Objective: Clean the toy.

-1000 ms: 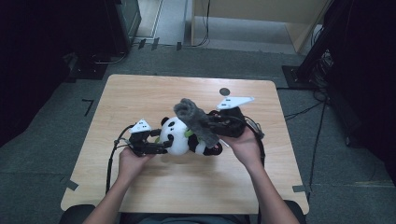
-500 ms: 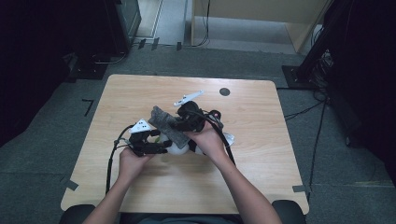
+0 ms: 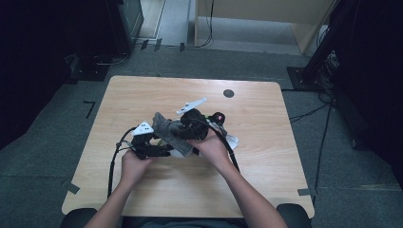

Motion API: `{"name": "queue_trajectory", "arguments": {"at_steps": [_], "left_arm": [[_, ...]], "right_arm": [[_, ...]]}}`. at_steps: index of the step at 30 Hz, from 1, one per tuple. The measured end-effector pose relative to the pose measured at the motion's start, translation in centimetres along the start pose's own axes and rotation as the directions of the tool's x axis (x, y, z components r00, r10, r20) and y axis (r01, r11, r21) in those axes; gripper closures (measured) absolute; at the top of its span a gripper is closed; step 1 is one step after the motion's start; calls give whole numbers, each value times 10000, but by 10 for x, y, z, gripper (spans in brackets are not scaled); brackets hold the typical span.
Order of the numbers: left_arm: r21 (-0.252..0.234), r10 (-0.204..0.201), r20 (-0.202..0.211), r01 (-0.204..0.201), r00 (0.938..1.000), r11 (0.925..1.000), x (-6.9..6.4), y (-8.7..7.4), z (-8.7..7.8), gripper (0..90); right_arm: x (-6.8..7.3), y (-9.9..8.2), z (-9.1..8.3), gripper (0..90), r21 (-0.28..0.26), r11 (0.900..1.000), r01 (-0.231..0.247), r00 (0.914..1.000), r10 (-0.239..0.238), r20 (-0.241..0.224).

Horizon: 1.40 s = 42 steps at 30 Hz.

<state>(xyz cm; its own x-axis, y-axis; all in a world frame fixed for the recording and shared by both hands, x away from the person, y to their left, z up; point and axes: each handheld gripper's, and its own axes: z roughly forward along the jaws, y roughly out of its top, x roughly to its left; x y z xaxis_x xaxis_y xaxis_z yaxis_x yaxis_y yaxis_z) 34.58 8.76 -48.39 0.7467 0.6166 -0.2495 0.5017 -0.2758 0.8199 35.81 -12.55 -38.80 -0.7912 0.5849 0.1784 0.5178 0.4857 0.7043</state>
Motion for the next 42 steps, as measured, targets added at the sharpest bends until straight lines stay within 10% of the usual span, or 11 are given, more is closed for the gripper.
{"name": "queue_trajectory", "arguments": {"at_steps": [4, 12, 24, 32, 42], "left_arm": [[-35, 21, -30, -21, 10000, 10000, 0, 0, 0, 237], [-52, 37, -65, -37, 10000, 10000, 0, 0, 0, 238], [49, 151, -114, -150, 9998, 9999, 0, 0, -1, 237], [-154, -77, -153, 75, 9999, 9999, -1, 0, -1, 243], [-299, -40, -355, 30, 9994, 9995, -2, 1, -1, 257]], "right_arm": [[-1, 12, -14, 775, -569, 9982, 167, 9994, -150, 308], [-10, 17, 7, 778, -76, 9999, -86, 9990, 89, 445], [17, -1, -29, 777, -497, 9982, -340, 9972, 305, -690], [2, -14, 10, 777, 510, 9955, -800, 9953, 826, -504], [-2, -1, 9, 773, 283, 9987, -420, 9989, 415, 204]]}}
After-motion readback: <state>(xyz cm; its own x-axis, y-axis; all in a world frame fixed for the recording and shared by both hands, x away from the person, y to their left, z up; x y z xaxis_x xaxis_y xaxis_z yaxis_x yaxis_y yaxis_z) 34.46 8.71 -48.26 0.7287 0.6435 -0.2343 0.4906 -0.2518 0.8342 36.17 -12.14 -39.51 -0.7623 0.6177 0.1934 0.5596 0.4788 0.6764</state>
